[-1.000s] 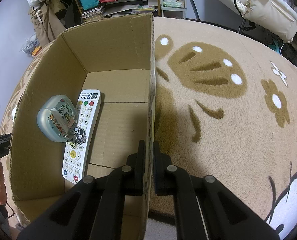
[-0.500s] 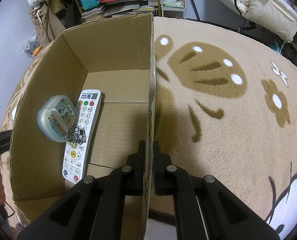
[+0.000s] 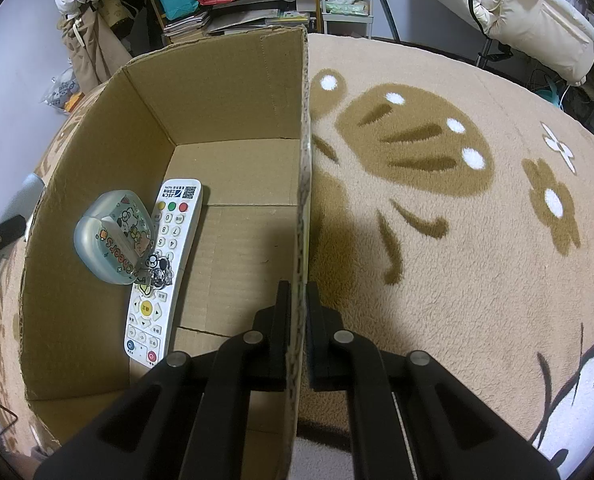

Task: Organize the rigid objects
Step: 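Carry the light blue tube over the box with the left tool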

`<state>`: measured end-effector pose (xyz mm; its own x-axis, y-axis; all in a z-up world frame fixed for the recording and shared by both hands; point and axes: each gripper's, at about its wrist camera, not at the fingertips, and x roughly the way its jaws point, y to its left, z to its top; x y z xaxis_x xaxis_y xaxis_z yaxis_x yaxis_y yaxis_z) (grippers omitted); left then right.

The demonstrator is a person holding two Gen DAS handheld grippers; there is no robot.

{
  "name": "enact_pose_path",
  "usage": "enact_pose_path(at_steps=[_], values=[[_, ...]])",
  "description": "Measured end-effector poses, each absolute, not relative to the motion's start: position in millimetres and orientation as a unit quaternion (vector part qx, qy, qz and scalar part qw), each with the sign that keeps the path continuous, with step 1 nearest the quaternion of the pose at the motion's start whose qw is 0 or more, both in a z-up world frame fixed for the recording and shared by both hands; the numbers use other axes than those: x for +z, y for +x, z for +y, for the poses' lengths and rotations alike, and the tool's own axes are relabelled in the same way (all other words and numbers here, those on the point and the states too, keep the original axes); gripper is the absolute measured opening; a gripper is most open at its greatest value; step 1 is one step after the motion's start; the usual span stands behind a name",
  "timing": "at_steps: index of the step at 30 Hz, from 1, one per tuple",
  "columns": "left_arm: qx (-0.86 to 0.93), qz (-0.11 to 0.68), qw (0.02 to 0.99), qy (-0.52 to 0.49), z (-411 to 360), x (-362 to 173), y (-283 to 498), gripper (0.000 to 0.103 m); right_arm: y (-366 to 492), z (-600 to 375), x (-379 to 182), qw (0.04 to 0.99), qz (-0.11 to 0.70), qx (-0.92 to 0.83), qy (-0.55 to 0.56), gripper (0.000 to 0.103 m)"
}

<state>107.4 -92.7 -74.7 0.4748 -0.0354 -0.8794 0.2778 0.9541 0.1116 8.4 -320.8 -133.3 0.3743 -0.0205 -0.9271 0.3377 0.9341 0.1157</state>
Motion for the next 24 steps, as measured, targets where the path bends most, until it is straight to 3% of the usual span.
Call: enact_pose_path(at_steps=[15, 24], values=[[-0.168, 0.421, 0.881, 0.135, -141.8, -8.8, 58.9, 0.026, 7.8, -321.4, -133.4, 0.816, 0.548, -0.11, 0.144, 0.007], [-0.217, 0.409, 0.873, 0.155, -183.3, -22.4, 42.4, 0.026, 7.8, -320.8, -133.3, 0.816, 0.548, -0.11, 0.144, 0.007]])
